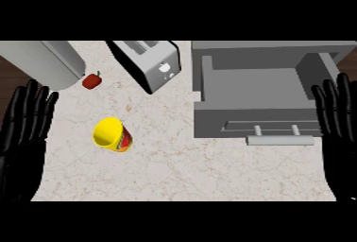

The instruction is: Pick up the cup, place it into the drawer and close the drawer

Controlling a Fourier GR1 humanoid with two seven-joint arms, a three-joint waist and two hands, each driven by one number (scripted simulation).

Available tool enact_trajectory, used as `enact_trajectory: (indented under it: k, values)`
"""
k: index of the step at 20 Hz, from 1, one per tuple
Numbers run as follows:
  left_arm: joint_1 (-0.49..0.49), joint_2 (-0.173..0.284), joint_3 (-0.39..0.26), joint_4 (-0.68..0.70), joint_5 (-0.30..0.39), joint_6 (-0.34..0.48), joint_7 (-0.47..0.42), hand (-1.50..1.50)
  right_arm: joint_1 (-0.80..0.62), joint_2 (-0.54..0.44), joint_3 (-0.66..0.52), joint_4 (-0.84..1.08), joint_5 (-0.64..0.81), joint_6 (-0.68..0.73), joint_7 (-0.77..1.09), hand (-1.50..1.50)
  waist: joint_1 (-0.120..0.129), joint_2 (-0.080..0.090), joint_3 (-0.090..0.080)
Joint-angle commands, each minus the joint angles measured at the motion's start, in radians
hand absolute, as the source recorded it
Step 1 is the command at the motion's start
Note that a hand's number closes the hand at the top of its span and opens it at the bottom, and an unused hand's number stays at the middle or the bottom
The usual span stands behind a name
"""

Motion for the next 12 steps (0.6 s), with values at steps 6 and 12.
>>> enact_trajectory:
  k: [6,12]
  values:
    - [-0.119,0.159,-0.104,0.069,0.405,-0.471,-0.076,-1.5,-0.029,-0.012,0.029,0.013,0.006,0.032,-0.017,-1.5,-0.047,0.02,-0.046]
    - [-0.148,0.316,0.061,0.393,0.781,-0.682,0.046,-1.5,-0.084,-0.064,0.042,0.077,-0.031,0.094,0.122,-1.5,-0.016,0.022,-0.043]
